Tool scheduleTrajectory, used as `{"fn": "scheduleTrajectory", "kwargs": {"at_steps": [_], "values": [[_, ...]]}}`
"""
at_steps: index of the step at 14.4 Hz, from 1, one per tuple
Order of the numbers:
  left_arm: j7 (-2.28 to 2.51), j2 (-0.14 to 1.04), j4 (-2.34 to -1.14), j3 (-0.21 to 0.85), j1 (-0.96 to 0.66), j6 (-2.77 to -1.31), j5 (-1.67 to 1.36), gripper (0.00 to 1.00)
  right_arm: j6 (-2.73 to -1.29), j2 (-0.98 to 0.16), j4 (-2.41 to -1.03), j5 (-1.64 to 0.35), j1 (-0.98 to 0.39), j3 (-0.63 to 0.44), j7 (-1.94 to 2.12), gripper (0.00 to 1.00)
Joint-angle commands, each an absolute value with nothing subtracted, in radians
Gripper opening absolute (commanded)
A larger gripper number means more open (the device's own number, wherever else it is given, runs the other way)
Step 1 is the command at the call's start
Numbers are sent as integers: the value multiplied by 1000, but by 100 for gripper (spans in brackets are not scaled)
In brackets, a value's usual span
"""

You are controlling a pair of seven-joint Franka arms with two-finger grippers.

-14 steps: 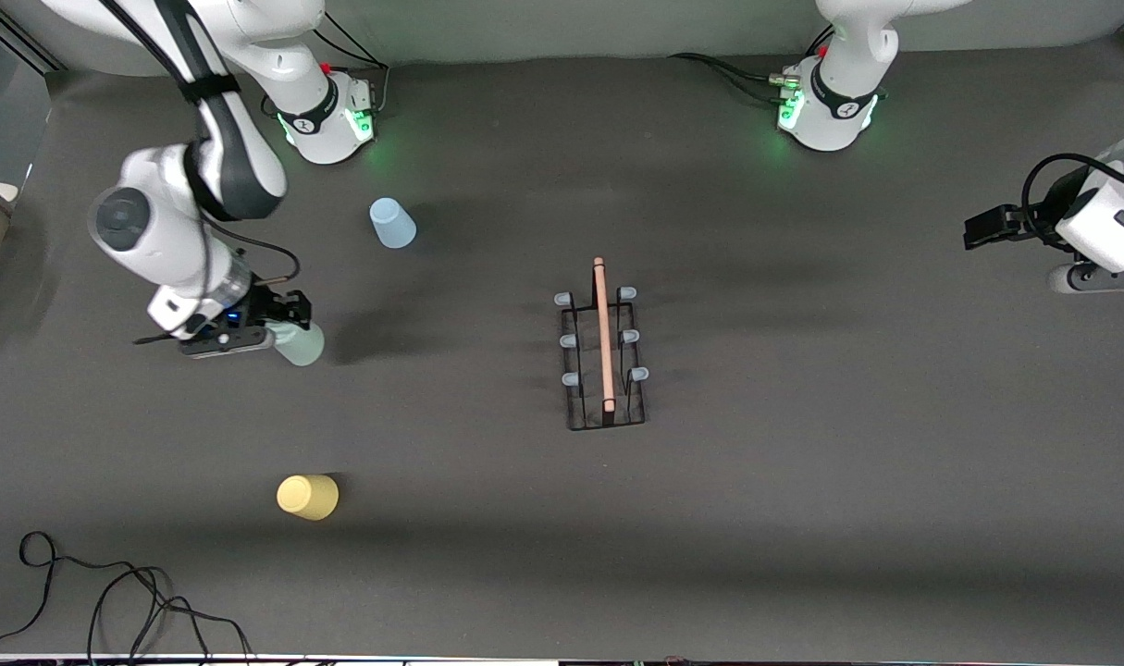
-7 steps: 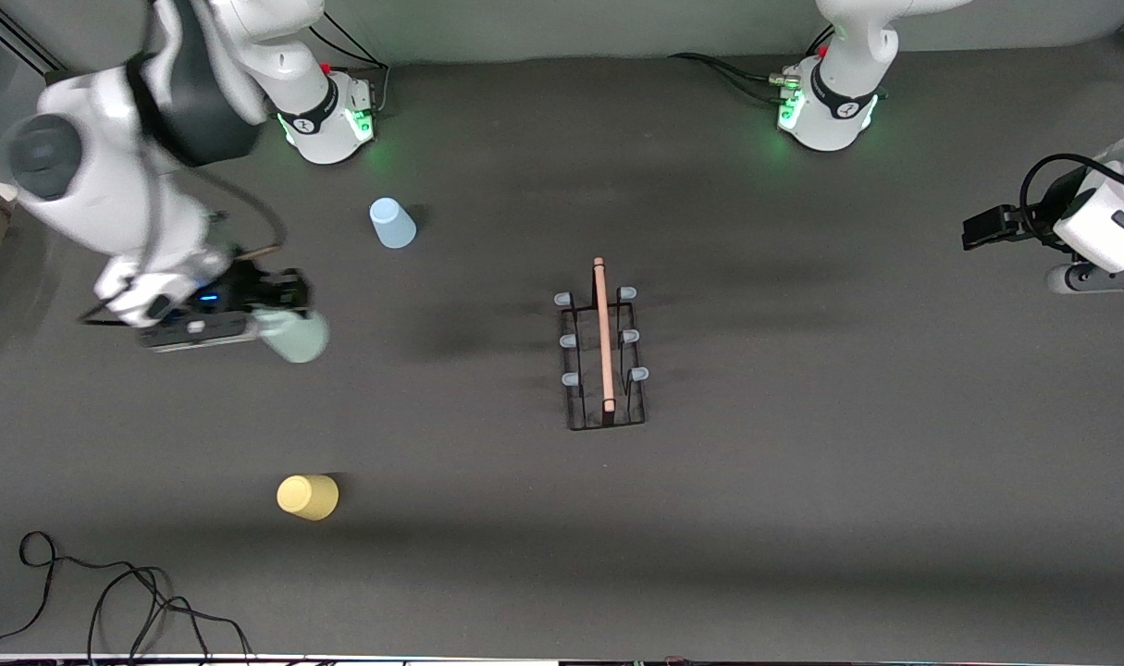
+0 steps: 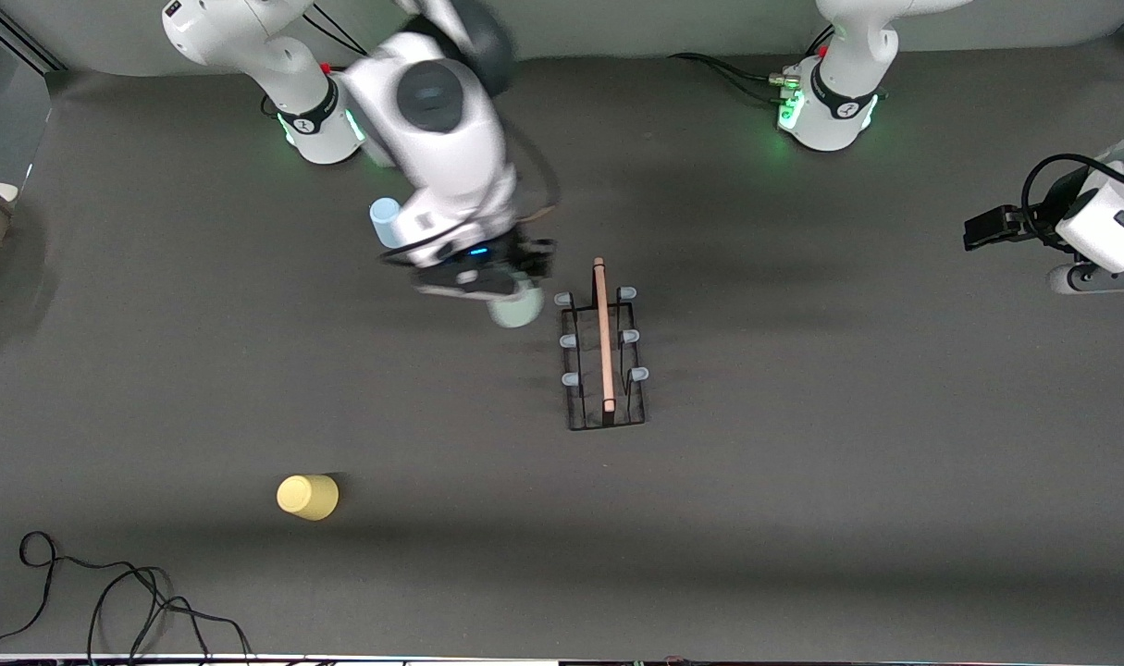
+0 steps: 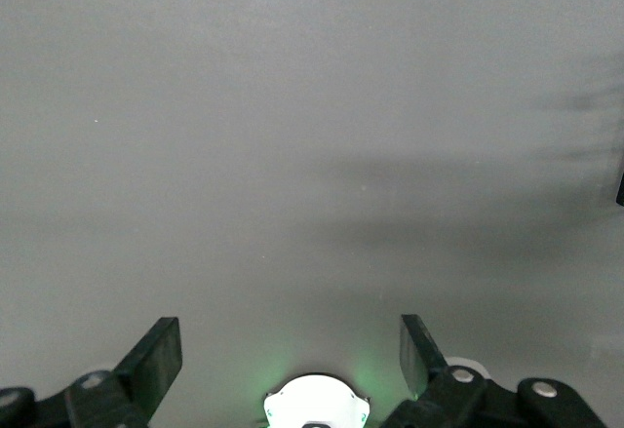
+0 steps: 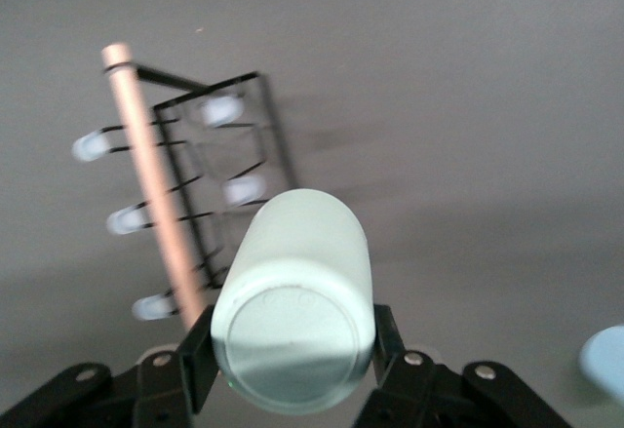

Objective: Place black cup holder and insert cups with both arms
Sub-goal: 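Carry the green cup over the cup holder with the right gripper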

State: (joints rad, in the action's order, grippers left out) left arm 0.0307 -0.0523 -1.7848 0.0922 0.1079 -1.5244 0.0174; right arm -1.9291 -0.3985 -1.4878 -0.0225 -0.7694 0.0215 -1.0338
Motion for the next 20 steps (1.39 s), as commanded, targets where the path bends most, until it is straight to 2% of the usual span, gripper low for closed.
{"fn": "scheduleTrajectory", "kwargs": {"at_steps": [1,13,20], "values": [[43,-69,-1801,87,103,-1540,21,99,-1904,-531,-1322,-18,-833,6,-1162,34],[43,-69,-1801,86,103,-1539,21,99,-1859,-520,-1400,12,-838,-2,-1146,34],[43,-69,-1801,86,103,-1537,21,99,-1992,-537,-1493,-3,-836,2,-1143,34]]}}
